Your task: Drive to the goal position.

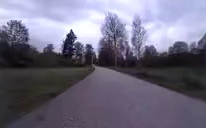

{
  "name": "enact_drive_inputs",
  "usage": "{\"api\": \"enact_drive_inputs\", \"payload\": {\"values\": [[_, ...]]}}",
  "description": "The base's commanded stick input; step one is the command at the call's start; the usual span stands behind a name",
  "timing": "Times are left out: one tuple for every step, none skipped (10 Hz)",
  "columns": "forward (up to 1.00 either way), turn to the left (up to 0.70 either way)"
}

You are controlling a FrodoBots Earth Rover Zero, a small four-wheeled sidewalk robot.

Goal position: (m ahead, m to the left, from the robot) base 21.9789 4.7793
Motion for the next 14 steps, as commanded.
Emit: {"api": "enact_drive_inputs", "payload": {"values": [[1.00,0.00],[1.00,0.00],[1.00,0.00],[1.00,0.00],[1.00,0.00],[1.00,0.00],[1.00,0.00],[1.00,0.00],[1.00,0.00],[1.00,0.00],[1.00,0.00],[1.00,0.00],[1.00,0.00],[1.00,0.00]]}}
